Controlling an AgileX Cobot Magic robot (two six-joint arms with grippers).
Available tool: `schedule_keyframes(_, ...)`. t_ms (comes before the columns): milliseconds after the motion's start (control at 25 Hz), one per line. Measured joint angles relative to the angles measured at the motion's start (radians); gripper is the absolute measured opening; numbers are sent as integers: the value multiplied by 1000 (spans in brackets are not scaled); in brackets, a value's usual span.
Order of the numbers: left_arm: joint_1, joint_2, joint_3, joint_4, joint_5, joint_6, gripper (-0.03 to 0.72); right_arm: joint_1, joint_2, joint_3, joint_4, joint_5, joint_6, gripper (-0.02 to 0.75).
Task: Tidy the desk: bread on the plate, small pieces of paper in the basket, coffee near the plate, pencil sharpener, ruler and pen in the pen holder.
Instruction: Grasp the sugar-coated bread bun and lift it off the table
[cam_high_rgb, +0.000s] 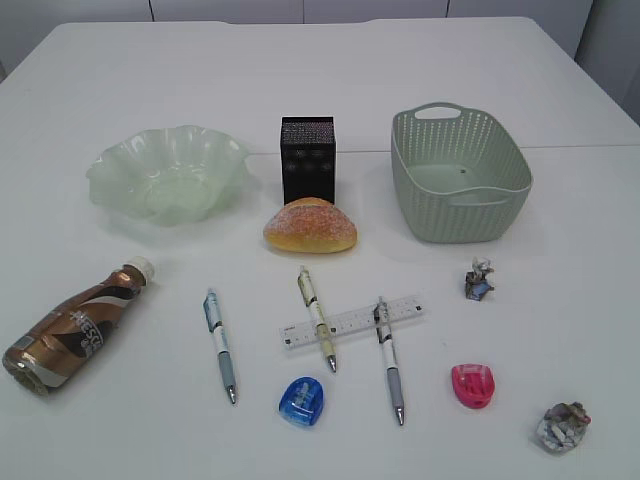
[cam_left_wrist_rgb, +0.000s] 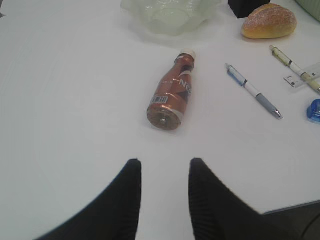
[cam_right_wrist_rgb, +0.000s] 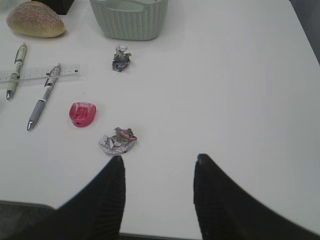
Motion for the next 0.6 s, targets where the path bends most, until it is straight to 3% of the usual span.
schedule_keyframes(600, 0, 0, 0, 0, 0, 0, 238, 0, 0, 0, 0, 0, 0, 365)
